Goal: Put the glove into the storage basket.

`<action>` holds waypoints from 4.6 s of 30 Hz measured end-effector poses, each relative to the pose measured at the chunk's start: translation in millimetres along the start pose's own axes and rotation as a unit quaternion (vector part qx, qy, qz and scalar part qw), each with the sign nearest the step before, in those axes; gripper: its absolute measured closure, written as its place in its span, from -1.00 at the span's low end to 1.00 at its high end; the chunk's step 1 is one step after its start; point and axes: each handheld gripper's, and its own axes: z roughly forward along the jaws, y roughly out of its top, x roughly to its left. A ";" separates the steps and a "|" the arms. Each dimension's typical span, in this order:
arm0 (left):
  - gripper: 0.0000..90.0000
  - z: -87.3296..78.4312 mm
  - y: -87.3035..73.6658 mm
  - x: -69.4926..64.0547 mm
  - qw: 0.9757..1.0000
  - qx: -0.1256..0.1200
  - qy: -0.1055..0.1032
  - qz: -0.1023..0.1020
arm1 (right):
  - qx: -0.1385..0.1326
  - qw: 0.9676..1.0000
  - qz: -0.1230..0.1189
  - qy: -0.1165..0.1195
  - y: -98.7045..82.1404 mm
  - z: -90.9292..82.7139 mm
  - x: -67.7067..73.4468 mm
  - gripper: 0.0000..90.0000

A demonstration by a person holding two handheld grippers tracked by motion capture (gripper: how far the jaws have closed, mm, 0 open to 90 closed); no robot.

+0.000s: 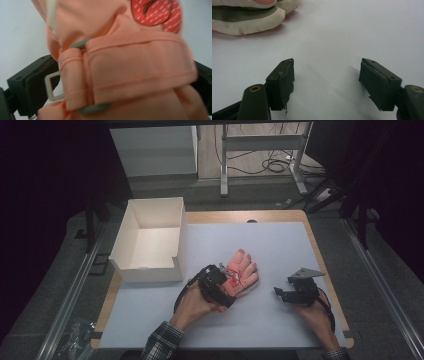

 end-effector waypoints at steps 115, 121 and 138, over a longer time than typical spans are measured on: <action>-0.14 -144.1 68.5 153.0 0.974 -0.046 0.128 -0.181 | -0.002 1.000 -0.004 -0.003 -0.7 0.7 1.6 -0.38; -0.14 -151.7 55.8 165.1 0.969 -0.049 0.138 -0.199 | -0.002 1.000 -0.004 -0.003 -0.7 0.7 1.7 -0.38; -0.15 -154.3 4.2 201.6 0.950 -0.050 0.163 -0.262 | -0.002 1.000 -0.004 -0.004 -0.7 0.7 1.6 -0.38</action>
